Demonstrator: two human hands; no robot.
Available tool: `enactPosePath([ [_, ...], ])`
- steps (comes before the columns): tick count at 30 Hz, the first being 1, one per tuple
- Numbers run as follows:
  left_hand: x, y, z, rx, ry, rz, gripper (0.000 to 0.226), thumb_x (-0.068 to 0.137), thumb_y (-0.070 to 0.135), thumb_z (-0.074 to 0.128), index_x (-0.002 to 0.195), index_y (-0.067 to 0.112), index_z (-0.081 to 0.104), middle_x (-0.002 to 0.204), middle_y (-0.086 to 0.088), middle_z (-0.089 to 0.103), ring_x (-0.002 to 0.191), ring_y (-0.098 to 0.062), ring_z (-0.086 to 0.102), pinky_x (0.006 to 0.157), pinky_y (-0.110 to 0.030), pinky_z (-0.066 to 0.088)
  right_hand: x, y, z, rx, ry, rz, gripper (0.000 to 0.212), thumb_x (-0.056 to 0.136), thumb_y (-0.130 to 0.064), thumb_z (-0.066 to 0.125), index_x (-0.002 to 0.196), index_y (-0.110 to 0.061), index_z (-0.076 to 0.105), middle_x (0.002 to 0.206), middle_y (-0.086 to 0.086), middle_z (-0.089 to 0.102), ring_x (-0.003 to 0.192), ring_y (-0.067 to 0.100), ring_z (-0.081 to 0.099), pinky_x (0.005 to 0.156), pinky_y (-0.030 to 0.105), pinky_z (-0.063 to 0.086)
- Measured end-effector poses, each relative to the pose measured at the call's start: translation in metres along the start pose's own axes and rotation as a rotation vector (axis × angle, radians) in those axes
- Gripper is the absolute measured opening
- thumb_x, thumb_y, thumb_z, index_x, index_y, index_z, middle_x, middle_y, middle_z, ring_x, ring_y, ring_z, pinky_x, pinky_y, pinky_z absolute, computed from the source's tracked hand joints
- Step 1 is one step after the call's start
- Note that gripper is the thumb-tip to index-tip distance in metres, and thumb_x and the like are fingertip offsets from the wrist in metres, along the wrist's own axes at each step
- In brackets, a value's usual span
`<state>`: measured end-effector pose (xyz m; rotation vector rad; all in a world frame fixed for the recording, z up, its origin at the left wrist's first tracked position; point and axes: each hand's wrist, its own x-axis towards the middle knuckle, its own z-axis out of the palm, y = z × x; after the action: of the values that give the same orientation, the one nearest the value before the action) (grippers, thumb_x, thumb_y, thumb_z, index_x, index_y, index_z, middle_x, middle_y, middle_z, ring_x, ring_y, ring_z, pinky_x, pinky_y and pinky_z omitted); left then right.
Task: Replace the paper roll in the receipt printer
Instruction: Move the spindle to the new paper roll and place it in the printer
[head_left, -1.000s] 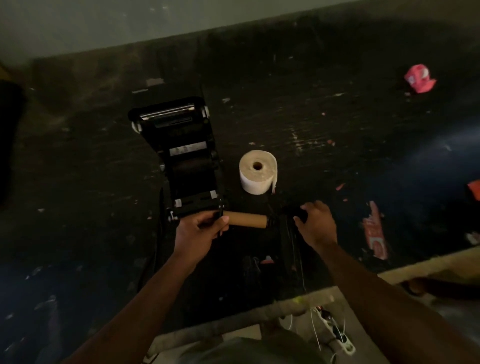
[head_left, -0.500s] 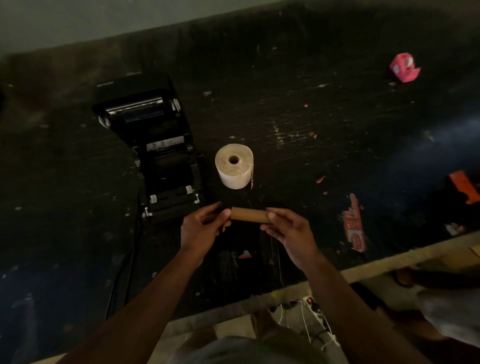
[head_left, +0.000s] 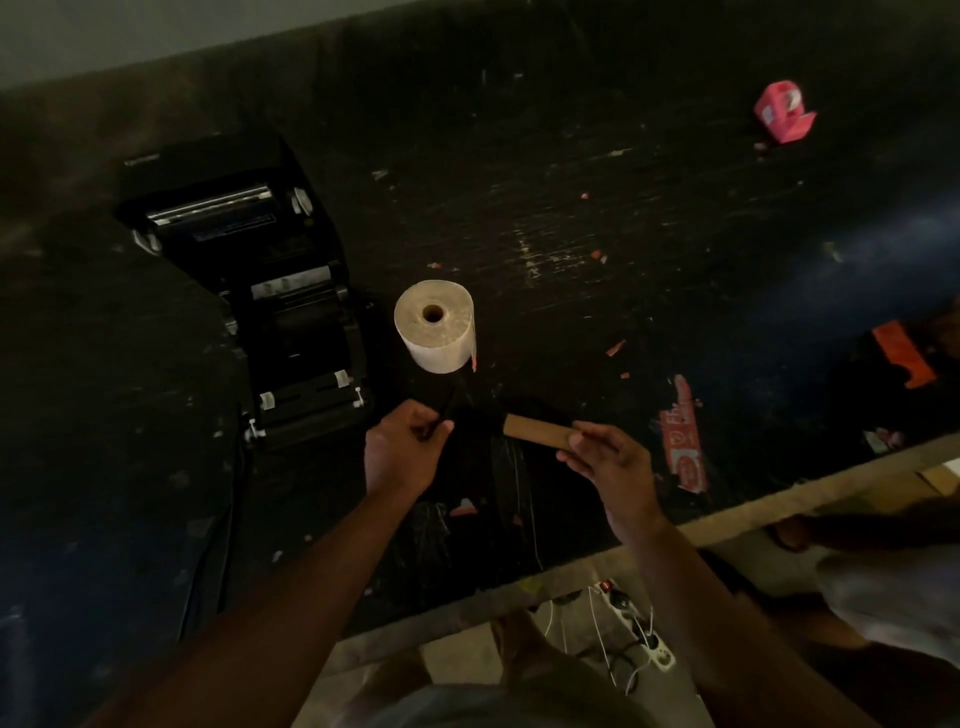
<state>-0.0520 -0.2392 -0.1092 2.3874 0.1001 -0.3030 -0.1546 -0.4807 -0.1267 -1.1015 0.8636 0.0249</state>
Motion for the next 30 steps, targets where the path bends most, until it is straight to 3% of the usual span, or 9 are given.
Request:
enactPosePath([
  [5, 0.006, -0.002, 0.008, 0.322, -0.065, 0.304, 0.046, 0.084, 0.031, 0.079, 0.126, 0.031, 0.062, 0.125, 0.004, 0.058, 0.116, -0.016, 0.056, 0.084, -0.029, 0.052, -0.001, 0.005, 0.01, -0.013, -0.019, -0.01, 0.022, 0.096, -0.002, 0.068, 0.118, -0.003, 0.069, 0.108, 0.015, 0.077, 0.08, 0.019, 0.078, 0.076, 0.027, 0.065],
  [8, 0.012, 0.002, 0.013, 0.417, -0.174, 0.443, 0.055, 0.085, 0.031, 0.077, 0.137, 0.035, 0.06, 0.129, 0.005, 0.053, 0.12, -0.015, 0.05, 0.09, -0.029, 0.051, -0.001, 0.006, 0.012, -0.025, -0.017, -0.009, 0.021, 0.097, -0.001, 0.066, 0.118, -0.003, 0.069, 0.106, 0.014, 0.077, 0.077, 0.017, 0.078, 0.075, 0.027, 0.065],
  [13, 0.024, 0.009, 0.016, 0.441, -0.254, 0.449, 0.038, 0.09, 0.03, 0.074, 0.128, 0.035, 0.069, 0.12, 0.007, 0.057, 0.115, -0.016, 0.053, 0.093, -0.036, 0.054, 0.001, 0.004, -0.003, -0.077, 0.038, -0.024, 0.024, 0.097, 0.0, 0.067, 0.12, -0.001, 0.069, 0.106, 0.015, 0.077, 0.076, 0.016, 0.079, 0.073, 0.026, 0.065],
  [18, 0.027, 0.008, 0.017, 0.472, -0.258, 0.458, 0.038, 0.092, 0.033, 0.072, 0.13, 0.036, 0.067, 0.123, 0.007, 0.058, 0.117, -0.015, 0.053, 0.094, -0.036, 0.053, -0.001, 0.0, -0.046, -0.071, 0.177, -0.059, 0.022, 0.095, -0.002, 0.069, 0.117, -0.004, 0.069, 0.113, 0.019, 0.075, 0.077, 0.019, 0.079, 0.066, 0.022, 0.063],
  [21, 0.024, 0.01, 0.016, 0.49, -0.259, 0.469, 0.043, 0.09, 0.038, 0.073, 0.132, 0.033, 0.063, 0.125, 0.005, 0.057, 0.12, -0.018, 0.053, 0.096, -0.037, 0.053, -0.005, -0.001, -0.058, -0.07, 0.178, -0.101, 0.021, 0.095, 0.0, 0.068, 0.115, -0.005, 0.067, 0.117, 0.019, 0.074, 0.087, 0.025, 0.079, 0.069, 0.023, 0.063],
  [25, 0.017, 0.02, 0.009, 0.391, -0.071, 0.524, 0.046, 0.083, 0.049, 0.072, 0.122, 0.027, 0.061, 0.126, 0.001, 0.051, 0.117, -0.019, 0.051, 0.091, -0.035, 0.052, -0.006, 0.002, -0.033, -0.229, 0.084, -0.238, 0.026, 0.089, 0.007, 0.072, 0.107, -0.012, 0.068, 0.117, 0.016, 0.074, 0.099, 0.023, 0.078, 0.081, 0.029, 0.064],
  [28, 0.033, 0.038, -0.004, 0.341, 0.199, 0.493, 0.053, 0.079, 0.058, 0.069, 0.12, 0.027, 0.057, 0.13, -0.004, 0.045, 0.118, -0.022, 0.048, 0.091, -0.034, 0.046, 0.001, 0.003, -0.002, -0.372, 0.023, -0.312, 0.03, 0.09, -0.001, 0.075, 0.108, -0.024, 0.068, 0.118, -0.003, 0.072, 0.104, 0.011, 0.075, 0.081, 0.023, 0.062],
  [30, 0.052, 0.053, -0.016, 0.367, 0.299, 0.438, 0.06, 0.075, 0.064, 0.069, 0.12, 0.026, 0.058, 0.133, -0.007, 0.045, 0.119, -0.026, 0.048, 0.091, -0.036, 0.046, 0.011, -0.001, 0.018, -0.478, -0.002, -0.376, 0.03, 0.091, -0.006, 0.075, 0.113, -0.025, 0.068, 0.119, -0.009, 0.07, 0.106, 0.006, 0.072, 0.083, 0.021, 0.061],
])
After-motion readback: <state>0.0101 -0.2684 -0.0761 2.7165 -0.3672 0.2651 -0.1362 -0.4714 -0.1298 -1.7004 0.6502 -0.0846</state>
